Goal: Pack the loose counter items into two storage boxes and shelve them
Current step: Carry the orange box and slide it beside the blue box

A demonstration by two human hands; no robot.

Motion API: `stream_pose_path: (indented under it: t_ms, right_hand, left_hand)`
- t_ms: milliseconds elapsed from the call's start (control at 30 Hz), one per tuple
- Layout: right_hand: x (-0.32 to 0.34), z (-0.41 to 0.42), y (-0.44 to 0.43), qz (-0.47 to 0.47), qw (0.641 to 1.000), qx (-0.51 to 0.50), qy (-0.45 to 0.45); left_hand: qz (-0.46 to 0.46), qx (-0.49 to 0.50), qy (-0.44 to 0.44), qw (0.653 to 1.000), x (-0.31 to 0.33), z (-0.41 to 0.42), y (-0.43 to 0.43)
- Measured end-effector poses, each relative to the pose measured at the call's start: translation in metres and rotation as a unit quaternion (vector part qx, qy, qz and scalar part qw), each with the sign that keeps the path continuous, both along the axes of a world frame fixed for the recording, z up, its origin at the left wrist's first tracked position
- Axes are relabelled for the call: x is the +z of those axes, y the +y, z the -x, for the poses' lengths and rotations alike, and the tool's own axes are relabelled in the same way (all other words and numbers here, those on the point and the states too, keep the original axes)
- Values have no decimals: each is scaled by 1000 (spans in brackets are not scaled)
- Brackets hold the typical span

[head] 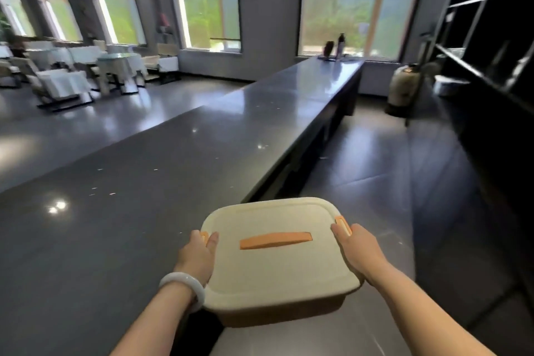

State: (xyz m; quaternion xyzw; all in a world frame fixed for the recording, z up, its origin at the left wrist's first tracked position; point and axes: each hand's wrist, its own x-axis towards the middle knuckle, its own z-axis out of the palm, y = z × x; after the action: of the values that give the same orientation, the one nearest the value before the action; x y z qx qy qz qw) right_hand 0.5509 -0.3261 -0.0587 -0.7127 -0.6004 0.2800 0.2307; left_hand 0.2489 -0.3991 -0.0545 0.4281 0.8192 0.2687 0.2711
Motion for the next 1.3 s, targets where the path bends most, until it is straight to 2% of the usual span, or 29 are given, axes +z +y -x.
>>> stream_pose_path:
  t_ms: [200, 467, 633, 867, 1300]
  right_hand:
    - [-11, -123, 12, 9, 995, -97, -3]
    - [-28, -214, 83, 18, 974, -226, -2]
    - [-23, -245, 169, 5, 963, -268, 12]
    - [-16, -287, 287, 5, 951, -307, 32]
    - [-20, -420, 604, -5, 959, -278, 53]
  left_hand:
    - [18, -106, -14, 994, -8, -113, 74]
    - [9, -193, -18, 981, -14, -209, 213]
    - [11, -218, -46, 975, -19, -245, 329]
    - [9, -254, -36, 967, -8, -297, 467]
    - [-11, -229, -10, 973, -10, -430, 770]
